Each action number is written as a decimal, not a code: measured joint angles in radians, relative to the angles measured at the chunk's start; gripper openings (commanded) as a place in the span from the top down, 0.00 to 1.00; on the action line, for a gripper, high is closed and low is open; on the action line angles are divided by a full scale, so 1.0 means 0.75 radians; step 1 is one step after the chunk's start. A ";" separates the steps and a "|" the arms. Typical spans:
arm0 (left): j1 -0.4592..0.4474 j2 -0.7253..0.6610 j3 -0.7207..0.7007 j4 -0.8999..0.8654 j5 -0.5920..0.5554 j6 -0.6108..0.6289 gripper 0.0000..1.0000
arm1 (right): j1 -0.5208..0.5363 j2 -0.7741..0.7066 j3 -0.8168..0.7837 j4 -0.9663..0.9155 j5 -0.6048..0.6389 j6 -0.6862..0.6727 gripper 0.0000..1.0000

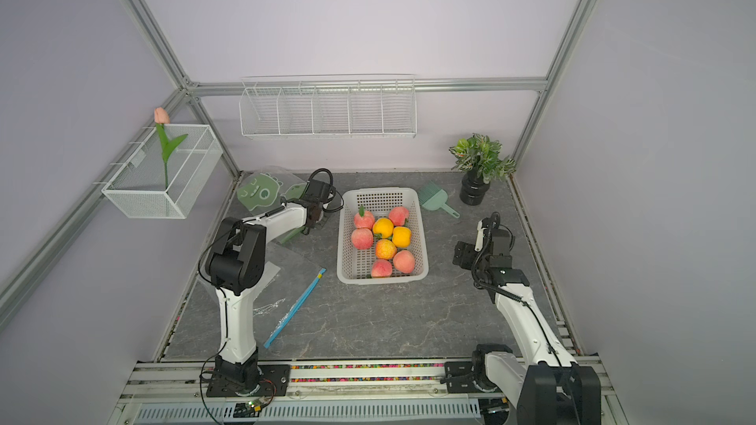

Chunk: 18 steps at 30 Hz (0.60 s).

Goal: Place the peach in a zip-top bag and seal the zipper
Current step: Open the zipper of the food storage bag at the center of the board.

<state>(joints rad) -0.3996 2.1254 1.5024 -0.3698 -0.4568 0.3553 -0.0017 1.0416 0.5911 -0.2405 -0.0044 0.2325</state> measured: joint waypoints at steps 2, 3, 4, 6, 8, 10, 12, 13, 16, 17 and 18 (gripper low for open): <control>0.000 0.017 0.013 0.006 -0.012 0.007 0.95 | 0.001 0.000 0.000 -0.005 0.001 0.000 0.11; 0.000 0.023 0.018 0.007 -0.017 0.014 0.99 | 0.002 0.000 0.000 -0.007 0.001 0.000 0.11; 0.000 0.031 0.025 0.008 -0.023 0.020 1.00 | 0.004 -0.001 0.000 -0.009 0.001 -0.001 0.11; 0.000 0.045 0.039 0.009 -0.030 0.028 1.00 | 0.005 -0.003 0.000 -0.014 0.001 0.000 0.11; 0.000 0.051 0.049 0.016 -0.043 0.031 1.00 | 0.005 -0.007 0.000 -0.018 0.001 -0.001 0.11; 0.000 0.051 0.052 0.027 -0.056 0.031 1.00 | 0.005 -0.014 0.000 -0.022 0.001 0.000 0.11; 0.000 0.049 0.054 0.032 -0.060 0.026 1.00 | 0.005 -0.023 0.000 -0.026 0.001 0.000 0.11; 0.000 0.045 0.053 0.032 -0.059 0.019 1.00 | 0.005 -0.028 0.000 -0.026 0.001 0.000 0.11; 0.000 -0.003 0.023 0.031 -0.053 -0.018 1.00 | 0.005 -0.040 0.001 -0.033 -0.002 0.000 0.11; 0.000 -0.035 0.010 0.021 -0.049 -0.039 1.00 | 0.006 -0.042 0.001 -0.035 -0.005 -0.001 0.11; 0.000 -0.066 -0.001 0.014 -0.044 -0.055 1.00 | 0.008 -0.044 0.003 -0.037 -0.010 0.000 0.11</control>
<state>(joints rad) -0.3996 2.0758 1.5017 -0.3595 -0.4900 0.3141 0.0040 1.0084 0.5934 -0.2680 -0.0116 0.2325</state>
